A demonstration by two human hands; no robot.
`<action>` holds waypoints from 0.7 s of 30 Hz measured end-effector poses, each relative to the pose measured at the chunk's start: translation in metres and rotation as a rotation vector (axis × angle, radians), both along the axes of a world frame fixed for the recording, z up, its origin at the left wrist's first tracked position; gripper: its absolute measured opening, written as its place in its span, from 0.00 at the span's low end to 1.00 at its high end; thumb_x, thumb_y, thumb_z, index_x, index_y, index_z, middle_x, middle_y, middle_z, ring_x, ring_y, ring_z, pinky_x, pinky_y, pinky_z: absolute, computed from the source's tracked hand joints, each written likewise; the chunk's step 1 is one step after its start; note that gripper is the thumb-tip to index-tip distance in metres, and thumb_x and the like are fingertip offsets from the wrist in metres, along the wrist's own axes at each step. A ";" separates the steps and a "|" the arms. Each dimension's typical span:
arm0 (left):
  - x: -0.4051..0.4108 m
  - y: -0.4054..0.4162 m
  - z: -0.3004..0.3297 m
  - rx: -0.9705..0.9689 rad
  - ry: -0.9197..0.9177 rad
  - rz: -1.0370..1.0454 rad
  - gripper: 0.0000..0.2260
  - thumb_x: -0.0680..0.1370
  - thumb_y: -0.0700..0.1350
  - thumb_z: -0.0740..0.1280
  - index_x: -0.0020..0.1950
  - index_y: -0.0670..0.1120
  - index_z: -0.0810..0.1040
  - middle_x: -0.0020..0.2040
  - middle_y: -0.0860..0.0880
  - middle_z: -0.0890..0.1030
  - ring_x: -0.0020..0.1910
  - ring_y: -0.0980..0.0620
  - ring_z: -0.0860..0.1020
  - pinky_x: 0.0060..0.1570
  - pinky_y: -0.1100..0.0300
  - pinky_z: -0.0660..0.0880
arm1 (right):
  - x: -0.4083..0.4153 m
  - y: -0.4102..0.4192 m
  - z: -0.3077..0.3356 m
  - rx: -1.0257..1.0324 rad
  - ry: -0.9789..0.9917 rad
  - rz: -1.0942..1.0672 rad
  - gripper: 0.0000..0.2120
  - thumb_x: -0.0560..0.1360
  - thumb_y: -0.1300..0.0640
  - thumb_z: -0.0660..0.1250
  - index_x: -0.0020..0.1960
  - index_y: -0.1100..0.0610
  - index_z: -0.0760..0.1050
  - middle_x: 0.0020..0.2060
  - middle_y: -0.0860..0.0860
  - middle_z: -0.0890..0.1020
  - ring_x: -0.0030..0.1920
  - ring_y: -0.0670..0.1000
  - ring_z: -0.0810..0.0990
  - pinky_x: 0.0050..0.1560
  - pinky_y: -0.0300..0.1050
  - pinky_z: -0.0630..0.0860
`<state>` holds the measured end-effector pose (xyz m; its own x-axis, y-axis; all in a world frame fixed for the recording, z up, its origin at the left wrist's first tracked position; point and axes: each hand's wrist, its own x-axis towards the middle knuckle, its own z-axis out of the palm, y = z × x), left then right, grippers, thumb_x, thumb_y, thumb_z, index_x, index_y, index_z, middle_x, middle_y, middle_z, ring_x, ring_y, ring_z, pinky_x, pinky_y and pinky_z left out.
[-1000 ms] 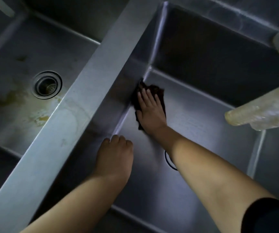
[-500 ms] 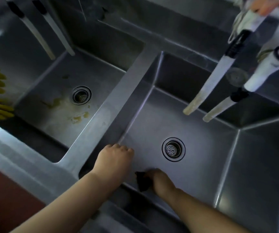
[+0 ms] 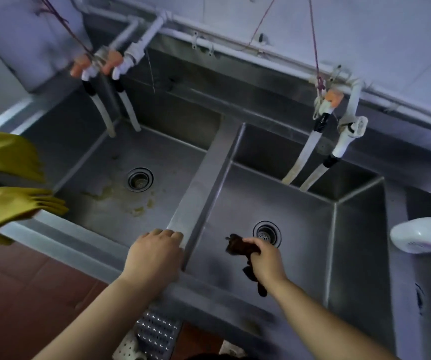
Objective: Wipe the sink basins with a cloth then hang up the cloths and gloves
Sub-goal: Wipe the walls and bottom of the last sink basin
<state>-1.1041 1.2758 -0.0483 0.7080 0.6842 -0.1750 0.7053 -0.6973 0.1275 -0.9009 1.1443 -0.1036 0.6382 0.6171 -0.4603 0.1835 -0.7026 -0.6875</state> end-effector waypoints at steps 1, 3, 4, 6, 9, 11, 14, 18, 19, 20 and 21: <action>-0.020 0.010 0.004 0.011 0.007 0.009 0.11 0.77 0.48 0.59 0.56 0.50 0.76 0.54 0.52 0.80 0.55 0.48 0.77 0.51 0.56 0.71 | -0.015 0.011 0.009 0.028 -0.031 -0.011 0.23 0.74 0.72 0.56 0.56 0.50 0.79 0.49 0.45 0.78 0.49 0.45 0.77 0.50 0.36 0.71; -0.064 0.031 0.011 0.024 0.025 0.035 0.12 0.78 0.50 0.57 0.58 0.52 0.75 0.56 0.54 0.79 0.56 0.51 0.76 0.52 0.56 0.70 | -0.048 0.035 0.027 0.081 -0.065 -0.047 0.23 0.74 0.72 0.57 0.55 0.48 0.78 0.48 0.43 0.78 0.49 0.44 0.77 0.50 0.37 0.72; -0.086 0.041 0.014 0.024 0.027 0.046 0.12 0.78 0.50 0.57 0.58 0.52 0.74 0.56 0.54 0.78 0.56 0.51 0.76 0.52 0.57 0.70 | -0.065 0.047 0.035 0.108 -0.065 -0.064 0.23 0.74 0.72 0.57 0.54 0.46 0.78 0.47 0.42 0.78 0.48 0.43 0.78 0.49 0.37 0.73; -0.129 0.061 0.021 0.028 0.039 0.060 0.12 0.77 0.49 0.57 0.58 0.52 0.74 0.55 0.54 0.78 0.56 0.51 0.76 0.52 0.56 0.70 | -0.100 0.070 0.049 0.161 -0.062 -0.087 0.24 0.73 0.71 0.57 0.52 0.45 0.77 0.45 0.41 0.79 0.47 0.43 0.78 0.46 0.36 0.74; -0.181 0.087 0.030 0.022 0.042 0.076 0.11 0.77 0.49 0.57 0.57 0.51 0.74 0.55 0.53 0.78 0.57 0.50 0.75 0.52 0.56 0.71 | -0.146 0.105 0.059 0.226 -0.035 -0.119 0.23 0.73 0.71 0.56 0.54 0.48 0.78 0.49 0.47 0.81 0.50 0.50 0.79 0.53 0.48 0.77; -0.207 0.101 0.034 0.028 0.047 0.084 0.12 0.77 0.50 0.57 0.59 0.52 0.74 0.56 0.53 0.78 0.57 0.50 0.75 0.50 0.57 0.71 | -0.172 0.126 0.063 0.253 -0.009 -0.120 0.23 0.73 0.71 0.56 0.55 0.48 0.78 0.49 0.48 0.81 0.48 0.47 0.80 0.49 0.44 0.78; -0.232 0.122 0.034 0.010 0.034 0.087 0.12 0.77 0.51 0.58 0.59 0.52 0.74 0.55 0.53 0.78 0.57 0.50 0.75 0.50 0.56 0.72 | -0.199 0.152 0.067 0.274 -0.002 -0.106 0.24 0.73 0.71 0.56 0.51 0.43 0.77 0.47 0.43 0.81 0.44 0.39 0.78 0.36 0.28 0.72; -0.241 0.147 0.022 -0.033 0.011 0.067 0.11 0.76 0.50 0.58 0.55 0.51 0.75 0.52 0.52 0.78 0.55 0.49 0.75 0.49 0.55 0.73 | -0.215 0.178 0.058 0.246 0.020 -0.114 0.25 0.74 0.71 0.57 0.48 0.41 0.76 0.46 0.42 0.80 0.46 0.41 0.79 0.40 0.32 0.73; -0.242 0.152 0.018 -0.041 0.014 0.056 0.10 0.76 0.50 0.58 0.54 0.50 0.75 0.52 0.52 0.78 0.54 0.49 0.75 0.49 0.55 0.73 | -0.215 0.184 0.054 0.231 0.014 -0.121 0.26 0.73 0.71 0.57 0.47 0.40 0.76 0.45 0.40 0.80 0.45 0.40 0.78 0.40 0.31 0.73; -0.243 0.158 0.014 -0.047 0.018 0.046 0.10 0.76 0.50 0.58 0.54 0.50 0.75 0.52 0.52 0.78 0.54 0.50 0.75 0.49 0.55 0.72 | -0.216 0.190 0.048 0.219 0.010 -0.130 0.26 0.73 0.71 0.57 0.46 0.39 0.76 0.45 0.39 0.79 0.44 0.39 0.78 0.38 0.29 0.72; -0.243 0.163 0.010 -0.049 0.018 0.037 0.10 0.77 0.51 0.58 0.54 0.50 0.75 0.52 0.52 0.78 0.54 0.50 0.75 0.49 0.56 0.71 | -0.216 0.196 0.042 0.205 0.012 -0.138 0.25 0.74 0.71 0.57 0.45 0.39 0.76 0.44 0.38 0.79 0.42 0.37 0.78 0.35 0.27 0.72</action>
<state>-1.3469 1.4392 -0.0383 0.6786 0.7003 -0.2214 0.7332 -0.6637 0.1479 -1.1164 1.3402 -0.0612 0.7181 0.6059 -0.3424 0.0865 -0.5659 -0.8199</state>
